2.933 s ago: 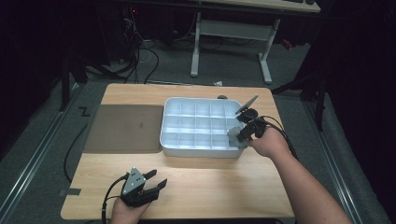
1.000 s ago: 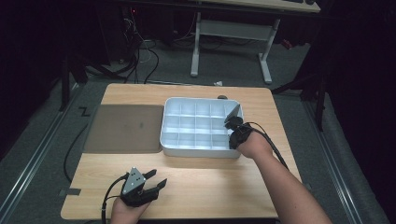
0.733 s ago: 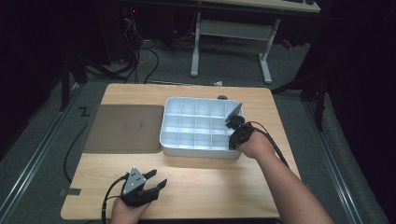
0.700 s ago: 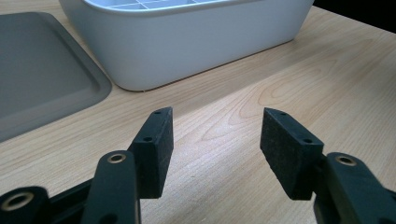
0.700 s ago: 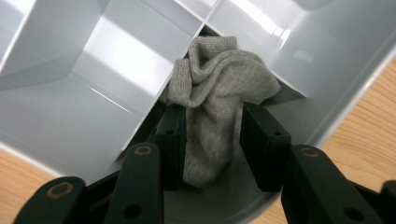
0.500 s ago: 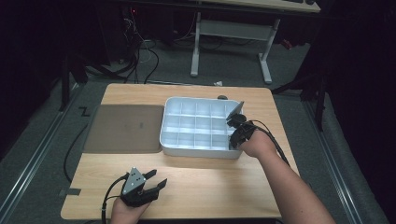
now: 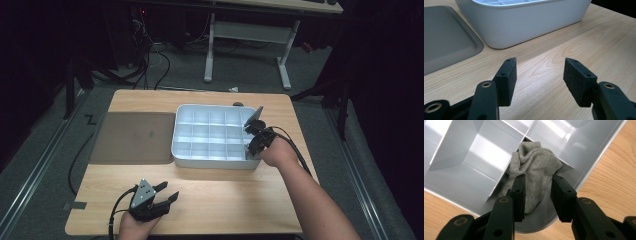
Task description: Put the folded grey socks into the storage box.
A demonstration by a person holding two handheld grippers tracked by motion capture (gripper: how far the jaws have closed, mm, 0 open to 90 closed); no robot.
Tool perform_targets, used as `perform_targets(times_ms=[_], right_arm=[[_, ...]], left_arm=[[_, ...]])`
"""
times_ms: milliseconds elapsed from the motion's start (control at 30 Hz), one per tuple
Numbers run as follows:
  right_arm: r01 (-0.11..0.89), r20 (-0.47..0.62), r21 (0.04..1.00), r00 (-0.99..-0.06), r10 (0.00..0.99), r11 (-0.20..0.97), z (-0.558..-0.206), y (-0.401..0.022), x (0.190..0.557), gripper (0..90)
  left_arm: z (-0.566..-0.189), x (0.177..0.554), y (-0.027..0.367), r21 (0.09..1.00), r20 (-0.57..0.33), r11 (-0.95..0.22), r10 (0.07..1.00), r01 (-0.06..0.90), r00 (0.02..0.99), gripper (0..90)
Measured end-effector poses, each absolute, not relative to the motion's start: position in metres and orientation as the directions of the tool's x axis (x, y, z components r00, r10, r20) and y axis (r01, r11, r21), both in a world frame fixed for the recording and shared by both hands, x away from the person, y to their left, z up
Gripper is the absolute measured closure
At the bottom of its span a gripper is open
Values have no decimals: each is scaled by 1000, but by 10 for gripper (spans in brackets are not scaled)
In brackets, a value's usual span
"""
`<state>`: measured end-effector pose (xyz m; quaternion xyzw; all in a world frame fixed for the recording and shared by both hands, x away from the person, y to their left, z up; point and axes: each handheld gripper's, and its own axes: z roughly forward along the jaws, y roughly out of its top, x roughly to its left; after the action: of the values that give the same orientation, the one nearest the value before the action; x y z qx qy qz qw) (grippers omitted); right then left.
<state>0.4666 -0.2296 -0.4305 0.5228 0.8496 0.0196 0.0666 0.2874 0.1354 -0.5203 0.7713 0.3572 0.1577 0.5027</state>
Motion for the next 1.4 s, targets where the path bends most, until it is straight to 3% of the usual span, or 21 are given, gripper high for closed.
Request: perform_targets(times_ms=[200, 333, 933, 1133, 1233, 1400], right_arm=[[880, -81, 122, -452, 889, 459, -423, -226, 470, 702], [866, -99, 156, -465, 880, 476, -416, -223, 474, 900], [874, -130, 22, -480, 868, 486, -467, -212, 493, 900], [879, -110, 65, -464, 879, 472, -451, -214, 485, 860], [873, -89, 85, -473, 877, 480, -434, -217, 475, 881], [882, -61, 14, -470, 881, 471, -438, -222, 459, 889]], left_arm=[[-520, 287, 135, 888, -116, -239, 710, 393, 694, 451], [-520, 288, 136, 888, -117, -237, 711, 394, 693, 451], [-521, 288, 137, 887, -125, -233, 709, 398, 694, 451], [-521, 288, 136, 885, -127, -236, 707, 402, 696, 452], [-521, 287, 135, 886, -122, -239, 707, 397, 697, 452], [-521, 287, 134, 887, -120, -240, 704, 394, 700, 452]])
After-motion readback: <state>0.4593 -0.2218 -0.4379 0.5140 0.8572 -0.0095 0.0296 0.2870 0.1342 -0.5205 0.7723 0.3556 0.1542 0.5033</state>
